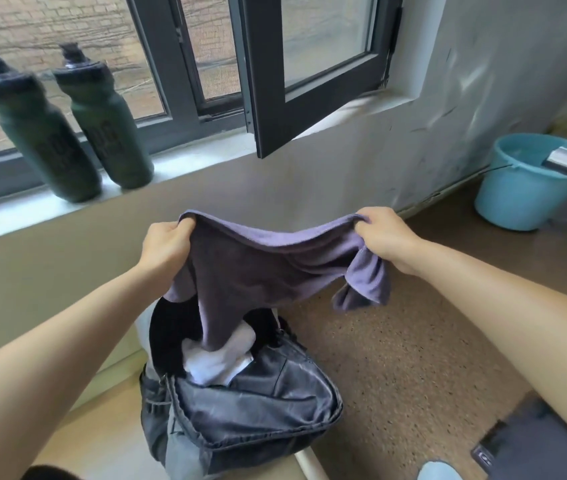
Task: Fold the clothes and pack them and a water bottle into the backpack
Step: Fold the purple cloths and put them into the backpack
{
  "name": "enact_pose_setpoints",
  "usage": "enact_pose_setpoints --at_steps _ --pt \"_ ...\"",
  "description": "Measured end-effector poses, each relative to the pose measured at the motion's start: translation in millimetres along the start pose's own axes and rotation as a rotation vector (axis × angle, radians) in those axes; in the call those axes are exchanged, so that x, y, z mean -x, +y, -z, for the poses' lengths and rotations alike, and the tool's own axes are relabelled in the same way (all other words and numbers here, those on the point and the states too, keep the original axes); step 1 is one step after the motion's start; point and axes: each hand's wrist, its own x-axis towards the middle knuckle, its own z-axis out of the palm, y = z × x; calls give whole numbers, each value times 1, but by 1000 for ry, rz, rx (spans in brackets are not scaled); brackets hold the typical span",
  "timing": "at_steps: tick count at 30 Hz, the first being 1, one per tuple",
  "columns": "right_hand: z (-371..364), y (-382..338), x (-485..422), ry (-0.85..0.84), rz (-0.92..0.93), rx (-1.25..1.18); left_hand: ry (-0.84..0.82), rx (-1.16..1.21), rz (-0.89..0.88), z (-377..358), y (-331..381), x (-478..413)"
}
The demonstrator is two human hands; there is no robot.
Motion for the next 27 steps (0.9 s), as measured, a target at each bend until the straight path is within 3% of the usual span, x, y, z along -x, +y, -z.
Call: enact_pose_setpoints --at_steps 9,15,21,27 --pt "0 -32 34 -209 187 -194 -367 1 -90 -31 44 48" --pt "-13 -45 63 -502 215 -317 -503 -28 -218 -54 58 79" --pt "-10 -37 49 -336 130 -334 -487 -75 -362 -51 42 63" --pt "-1 -23 26 -144 22 -385 -543 -11 -332 -36 25 47"
